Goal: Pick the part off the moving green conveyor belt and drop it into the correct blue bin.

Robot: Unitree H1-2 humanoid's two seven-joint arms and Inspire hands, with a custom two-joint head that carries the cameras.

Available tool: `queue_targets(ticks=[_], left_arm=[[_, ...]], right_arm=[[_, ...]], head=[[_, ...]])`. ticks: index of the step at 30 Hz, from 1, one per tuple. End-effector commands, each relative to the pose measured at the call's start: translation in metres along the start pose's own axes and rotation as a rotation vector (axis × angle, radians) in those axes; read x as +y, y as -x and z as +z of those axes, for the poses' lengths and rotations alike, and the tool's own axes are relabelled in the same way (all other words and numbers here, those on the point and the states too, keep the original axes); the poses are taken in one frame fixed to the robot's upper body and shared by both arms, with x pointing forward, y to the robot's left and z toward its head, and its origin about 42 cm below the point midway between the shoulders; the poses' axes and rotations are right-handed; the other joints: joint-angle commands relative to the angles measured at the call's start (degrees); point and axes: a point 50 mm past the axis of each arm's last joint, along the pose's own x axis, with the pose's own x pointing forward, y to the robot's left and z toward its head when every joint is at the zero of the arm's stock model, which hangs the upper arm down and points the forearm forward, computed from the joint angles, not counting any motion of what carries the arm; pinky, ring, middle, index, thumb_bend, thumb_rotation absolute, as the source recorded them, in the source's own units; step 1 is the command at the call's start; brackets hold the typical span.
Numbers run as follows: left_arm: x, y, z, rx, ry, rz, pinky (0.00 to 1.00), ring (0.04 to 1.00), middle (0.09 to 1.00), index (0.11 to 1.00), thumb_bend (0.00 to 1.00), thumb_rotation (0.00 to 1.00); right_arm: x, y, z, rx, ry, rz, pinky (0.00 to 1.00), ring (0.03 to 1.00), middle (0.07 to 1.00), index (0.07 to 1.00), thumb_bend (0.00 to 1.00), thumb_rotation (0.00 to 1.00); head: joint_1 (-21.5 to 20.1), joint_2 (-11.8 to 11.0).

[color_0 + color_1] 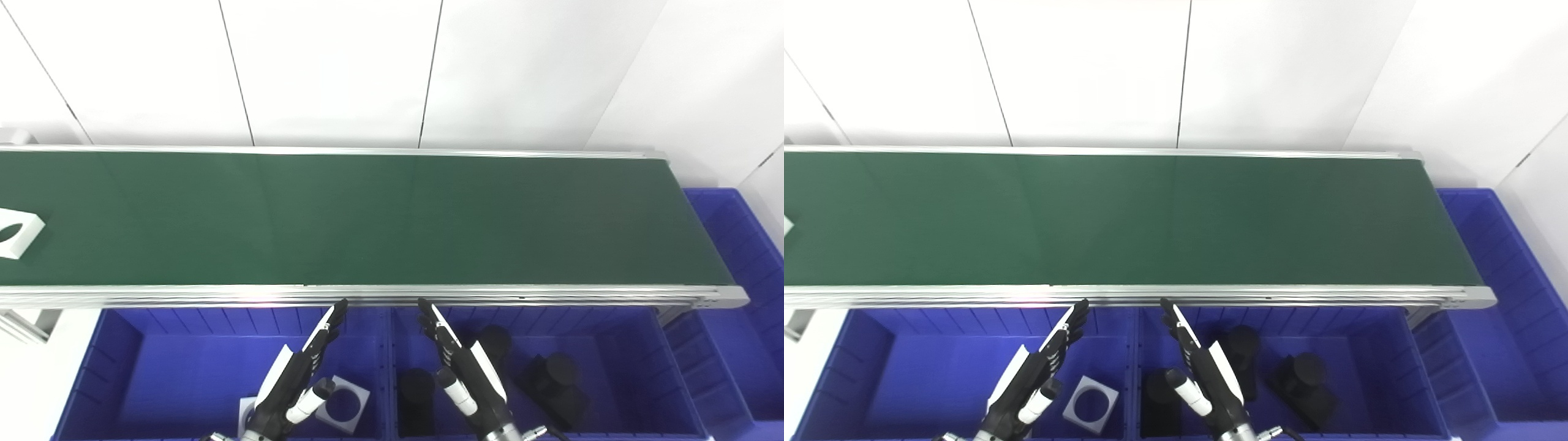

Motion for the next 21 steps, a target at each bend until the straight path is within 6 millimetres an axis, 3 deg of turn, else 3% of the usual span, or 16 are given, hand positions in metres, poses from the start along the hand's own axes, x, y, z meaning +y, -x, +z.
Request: queue_targets(ticks=[1,21], left_arm=[[0.0004,-0.0106,0.0105,-0.071,-0.008,-0.004,1.00,1.000,1.000,0.988,0.88,1.00],[0.0000,-0.0109,0.0127,-0.080,0.010,0.003,1.00,1.000,1.000,0.988,0.86,1.00]], right_arm=[[-0.0014,-0.0040,0.0128,-0.086,-0.003,-0.008,0.98,0.979,1.000,0.993,0.91,1.00],[-0.0002,-0.0015,0.0132,-0.085,0.003,-0.001,0.97,0.975,0.999,0.990,0.93,1.00]], head=[[0.0,0.1],[-0.1,-0.2]])
